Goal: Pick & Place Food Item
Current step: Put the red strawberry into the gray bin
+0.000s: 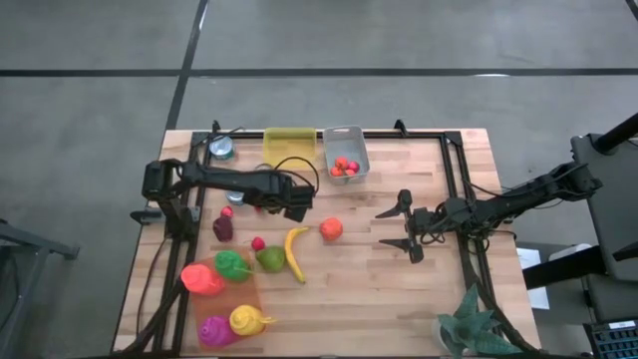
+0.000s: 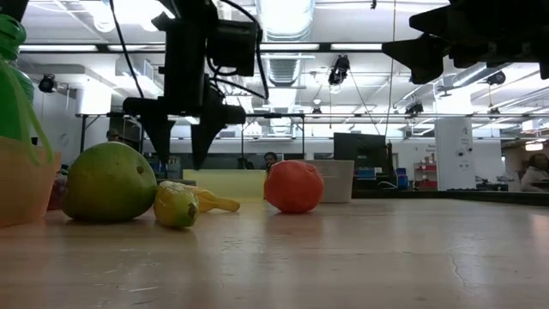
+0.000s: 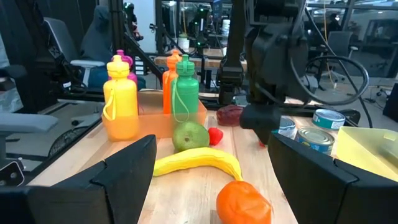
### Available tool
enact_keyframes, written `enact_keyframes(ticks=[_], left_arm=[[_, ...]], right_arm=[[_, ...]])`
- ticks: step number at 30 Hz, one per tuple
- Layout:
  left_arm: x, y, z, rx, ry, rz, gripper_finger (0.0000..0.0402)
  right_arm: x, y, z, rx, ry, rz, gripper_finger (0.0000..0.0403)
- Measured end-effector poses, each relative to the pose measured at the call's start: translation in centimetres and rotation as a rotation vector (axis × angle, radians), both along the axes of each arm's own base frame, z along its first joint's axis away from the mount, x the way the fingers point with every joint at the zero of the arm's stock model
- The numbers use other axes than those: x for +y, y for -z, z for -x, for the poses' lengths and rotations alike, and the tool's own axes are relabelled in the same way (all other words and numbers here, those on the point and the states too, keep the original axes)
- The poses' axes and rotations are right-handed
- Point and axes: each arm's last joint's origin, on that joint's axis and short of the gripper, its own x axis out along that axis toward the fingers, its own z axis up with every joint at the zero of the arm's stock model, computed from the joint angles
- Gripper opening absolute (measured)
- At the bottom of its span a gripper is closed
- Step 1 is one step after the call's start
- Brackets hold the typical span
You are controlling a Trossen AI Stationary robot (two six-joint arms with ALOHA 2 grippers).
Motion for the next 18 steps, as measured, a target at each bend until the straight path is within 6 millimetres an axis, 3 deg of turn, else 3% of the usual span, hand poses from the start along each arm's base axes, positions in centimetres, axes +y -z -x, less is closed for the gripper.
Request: enact_keyframes(ticks=[18], left_arm=[[-0.1, 4.1, 2.5, 0.146, 0.245, 0.010, 0.0221]], right_arm=[[0.0, 0.0, 0.0, 0.000, 0.000, 0.000, 0.0306]])
